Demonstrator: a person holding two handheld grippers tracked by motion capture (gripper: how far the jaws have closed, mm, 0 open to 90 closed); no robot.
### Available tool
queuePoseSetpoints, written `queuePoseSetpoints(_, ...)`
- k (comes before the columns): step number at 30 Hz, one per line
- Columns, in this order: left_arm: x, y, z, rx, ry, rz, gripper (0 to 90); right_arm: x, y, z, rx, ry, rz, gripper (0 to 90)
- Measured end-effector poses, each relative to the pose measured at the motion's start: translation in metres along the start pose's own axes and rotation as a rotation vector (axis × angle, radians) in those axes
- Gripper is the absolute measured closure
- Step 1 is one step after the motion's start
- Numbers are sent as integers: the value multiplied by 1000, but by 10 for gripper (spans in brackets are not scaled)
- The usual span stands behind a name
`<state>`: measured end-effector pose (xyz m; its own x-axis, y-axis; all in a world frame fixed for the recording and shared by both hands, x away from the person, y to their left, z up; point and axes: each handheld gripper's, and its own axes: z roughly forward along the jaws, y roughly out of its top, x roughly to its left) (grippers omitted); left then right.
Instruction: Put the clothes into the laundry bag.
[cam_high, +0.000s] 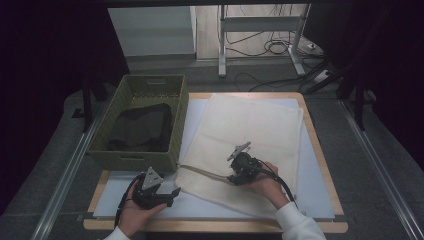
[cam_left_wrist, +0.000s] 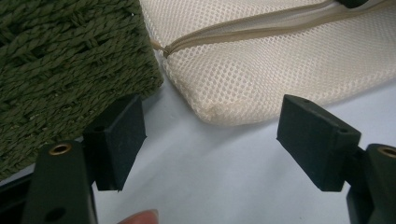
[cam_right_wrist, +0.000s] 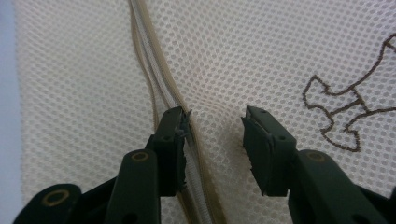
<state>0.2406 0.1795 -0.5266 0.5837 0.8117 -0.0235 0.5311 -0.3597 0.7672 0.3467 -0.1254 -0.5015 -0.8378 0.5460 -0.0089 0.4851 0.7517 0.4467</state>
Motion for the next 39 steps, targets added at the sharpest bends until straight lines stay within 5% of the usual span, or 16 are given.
queuePoseSetpoints(11, 1, 0, 0, 5, -3, 3, 231, -4, 0, 2, -3, -30, -5, 822)
queuePoseSetpoints(39, 3, 1, -1, -7, 17, -11, 226, -22, 14, -42, -156, 9, 32, 859)
